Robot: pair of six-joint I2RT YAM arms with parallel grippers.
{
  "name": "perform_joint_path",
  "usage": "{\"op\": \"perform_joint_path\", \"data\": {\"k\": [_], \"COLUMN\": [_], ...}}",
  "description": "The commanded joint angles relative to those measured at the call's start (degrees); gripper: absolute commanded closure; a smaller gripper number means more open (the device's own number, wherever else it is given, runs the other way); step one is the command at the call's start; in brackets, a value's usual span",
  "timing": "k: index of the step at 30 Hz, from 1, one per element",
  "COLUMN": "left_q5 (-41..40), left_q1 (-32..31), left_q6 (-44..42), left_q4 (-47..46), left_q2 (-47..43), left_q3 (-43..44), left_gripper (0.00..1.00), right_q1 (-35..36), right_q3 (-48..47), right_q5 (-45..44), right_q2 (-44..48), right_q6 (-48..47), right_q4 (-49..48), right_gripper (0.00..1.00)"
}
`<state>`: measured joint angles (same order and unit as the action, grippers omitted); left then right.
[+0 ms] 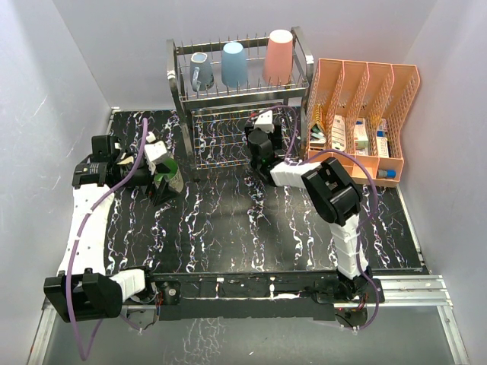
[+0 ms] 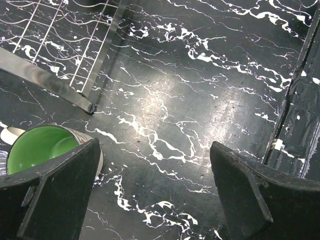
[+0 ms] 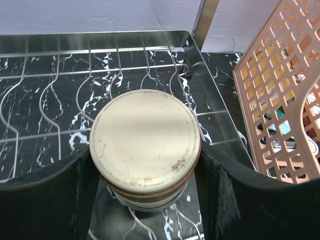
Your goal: Unload the cups from the dish rack
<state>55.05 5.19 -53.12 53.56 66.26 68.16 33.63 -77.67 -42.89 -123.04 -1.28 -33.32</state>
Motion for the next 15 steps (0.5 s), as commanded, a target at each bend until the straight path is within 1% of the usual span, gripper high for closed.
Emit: {"op": "perform_joint_path", "data": {"k": [1, 8, 15], "left_q5": [3.0, 3.0, 0.3], "left_q1": [0.4, 0.2, -2.4], "left_q6": [-0.3, 1.0, -3.0], "left_q4": [-1.6, -11.2, -14.9], "left_q2": [-1.8, -4.7, -5.9], "left_q3": [-1.5, -7.0, -9.4], "left_gripper": [0.12, 0.12, 0.11], "right_q1": [1.6, 5.3, 10.9], "right_q3": [3.7, 13.1, 21.5], "right_q5": [-0.5, -2.7, -4.5], "right_q2": [7.1, 15.2, 25.4], "right_q6": [-0.7, 1.1, 6.5], "right_q4": [-6.5, -10.6, -9.0], "right_gripper": [0.77, 0.78, 0.79]}}
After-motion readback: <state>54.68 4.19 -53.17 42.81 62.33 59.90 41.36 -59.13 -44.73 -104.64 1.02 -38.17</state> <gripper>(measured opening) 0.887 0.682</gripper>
